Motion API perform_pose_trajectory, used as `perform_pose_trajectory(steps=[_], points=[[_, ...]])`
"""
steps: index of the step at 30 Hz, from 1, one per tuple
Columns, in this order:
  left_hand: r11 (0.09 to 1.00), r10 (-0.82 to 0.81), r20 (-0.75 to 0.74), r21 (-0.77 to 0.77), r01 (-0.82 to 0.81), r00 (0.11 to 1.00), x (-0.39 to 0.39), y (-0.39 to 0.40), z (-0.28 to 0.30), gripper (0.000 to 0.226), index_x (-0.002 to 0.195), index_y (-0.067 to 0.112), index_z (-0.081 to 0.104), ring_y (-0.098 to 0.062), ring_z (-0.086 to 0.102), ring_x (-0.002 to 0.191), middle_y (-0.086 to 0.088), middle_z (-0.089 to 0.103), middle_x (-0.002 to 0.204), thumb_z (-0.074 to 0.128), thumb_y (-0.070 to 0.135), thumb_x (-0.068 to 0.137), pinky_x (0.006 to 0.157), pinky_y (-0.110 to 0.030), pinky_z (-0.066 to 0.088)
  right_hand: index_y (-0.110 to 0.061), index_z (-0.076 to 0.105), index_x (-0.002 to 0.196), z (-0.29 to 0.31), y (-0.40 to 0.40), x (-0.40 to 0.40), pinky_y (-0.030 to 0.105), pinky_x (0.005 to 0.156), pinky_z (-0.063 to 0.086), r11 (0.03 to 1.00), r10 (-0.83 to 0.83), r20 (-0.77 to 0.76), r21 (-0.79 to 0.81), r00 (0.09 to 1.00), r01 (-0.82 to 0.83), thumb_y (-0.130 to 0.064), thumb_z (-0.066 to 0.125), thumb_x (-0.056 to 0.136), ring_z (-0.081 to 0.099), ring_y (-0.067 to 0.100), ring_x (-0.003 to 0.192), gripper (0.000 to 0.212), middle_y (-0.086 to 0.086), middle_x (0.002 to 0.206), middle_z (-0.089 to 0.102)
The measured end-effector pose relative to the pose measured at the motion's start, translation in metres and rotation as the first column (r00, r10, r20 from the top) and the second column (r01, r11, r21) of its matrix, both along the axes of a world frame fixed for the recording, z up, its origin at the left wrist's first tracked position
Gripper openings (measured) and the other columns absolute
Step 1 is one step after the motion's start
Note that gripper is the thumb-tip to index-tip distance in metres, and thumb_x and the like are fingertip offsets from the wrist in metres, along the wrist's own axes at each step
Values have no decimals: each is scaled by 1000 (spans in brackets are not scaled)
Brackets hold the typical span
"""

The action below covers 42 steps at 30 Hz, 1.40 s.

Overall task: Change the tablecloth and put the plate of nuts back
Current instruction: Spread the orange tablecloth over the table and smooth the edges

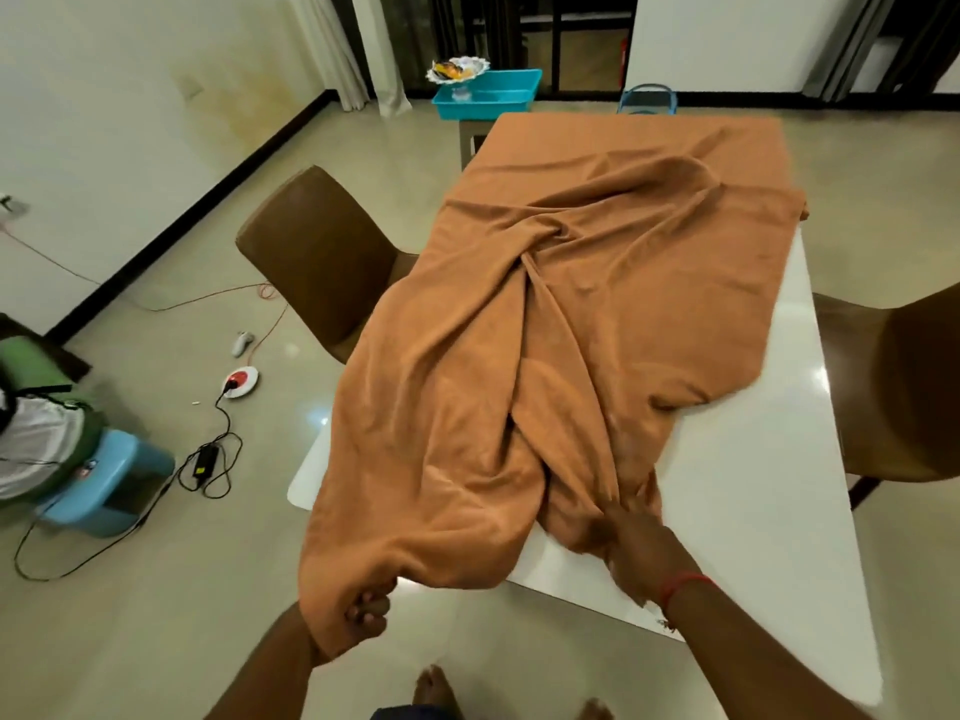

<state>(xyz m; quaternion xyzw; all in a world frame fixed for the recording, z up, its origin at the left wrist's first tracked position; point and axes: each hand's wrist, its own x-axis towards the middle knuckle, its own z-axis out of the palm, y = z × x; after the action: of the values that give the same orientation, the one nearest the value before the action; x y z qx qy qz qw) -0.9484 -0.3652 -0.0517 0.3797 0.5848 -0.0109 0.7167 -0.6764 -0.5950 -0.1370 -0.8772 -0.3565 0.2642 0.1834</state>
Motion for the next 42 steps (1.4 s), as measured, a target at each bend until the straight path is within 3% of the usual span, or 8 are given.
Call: perform_pose_trajectory(steps=[5, 12, 20, 24, 31, 34, 38, 42], points=[[976, 216, -30, -14, -216, 976, -75, 58, -26, 31, 86, 15, 55, -9, 17, 39, -2, 23, 57, 49, 44, 95, 49, -17, 18, -26, 62, 113, 4, 15, -28, 22, 81, 40, 996, 65, -71, 59, 995, -61, -4, 52, 81, 57, 16, 100, 40, -10, 111, 48], [980, 168, -22, -107, -170, 985, -118, 148, -53, 84, 55, 12, 55, -13, 15, 46, -3, 24, 58, 58, 96, 49, 53, -23, 14, -23, 63, 123, 1, 52, -84, 31, 91, 47, 996, -87, -3, -13, 996, 87, -4, 56, 83, 60, 18, 105, 44, -7, 122, 57], [951, 180, 7, -257, -172, 984, -173, 222, -94, 17, 79, 17, 49, -11, 27, 40, -1, 33, 54, 40, 22, 92, 43, -18, 30, -23, 61, 125, -3, 70, -150, 35, 85, 51, 953, -245, 120, -154, 962, 261, -7, 56, 88, 62, 27, 97, 41, 3, 126, 59], [899, 315, 39, -333, -285, 948, -189, 239, -112, 53, 66, 17, 55, -11, 30, 35, 1, 34, 50, 46, 61, 94, 41, -17, 35, -20, 59, 127, 3, 69, -173, 34, 85, 49, 928, -291, 140, -197, 946, 315, -4, 55, 89, 60, 27, 100, 42, 4, 125, 57], [902, 424, -213, 16, -430, 880, -194, 239, -139, 40, 116, 9, 59, -23, 57, 75, -10, 57, 92, 61, 40, 90, 79, -36, 54, -26, 57, 128, 14, 52, -192, 25, 80, 39, 916, -294, 118, -250, 949, 314, -12, 57, 92, 52, 13, 91, 39, -2, 123, 57], [919, 290, -487, 383, -97, 824, -176, 225, -136, 46, 127, -2, 55, -46, 55, 113, -28, 51, 128, 57, 28, 92, 100, -50, 45, -26, 57, 128, 18, 44, -193, 24, 79, 40, 912, -298, 128, -254, 946, 322, -11, 54, 92, 50, 11, 88, 39, -2, 124, 57], [358, -164, -433, 812, 462, 887, -125, 187, -120, 22, 103, 1, 65, -42, 55, 99, -22, 55, 108, 62, 16, 87, 85, -47, 47, -24, 54, 129, 26, 30, -189, 30, 68, 53, 878, -388, 144, -241, 910, 413, -4, 45, 91, 60, 17, 73, 44, -1, 119, 55], [-179, -505, -573, 801, 571, 646, -60, 129, -95, 20, 101, 14, 62, -32, 55, 90, -10, 57, 101, 61, 25, 85, 71, -40, 43, -23, 54, 127, 35, 4, -177, 37, 62, 56, 857, -440, 198, -199, 876, 475, -8, 43, 93, 62, 22, 61, 39, -2, 118, 51]])
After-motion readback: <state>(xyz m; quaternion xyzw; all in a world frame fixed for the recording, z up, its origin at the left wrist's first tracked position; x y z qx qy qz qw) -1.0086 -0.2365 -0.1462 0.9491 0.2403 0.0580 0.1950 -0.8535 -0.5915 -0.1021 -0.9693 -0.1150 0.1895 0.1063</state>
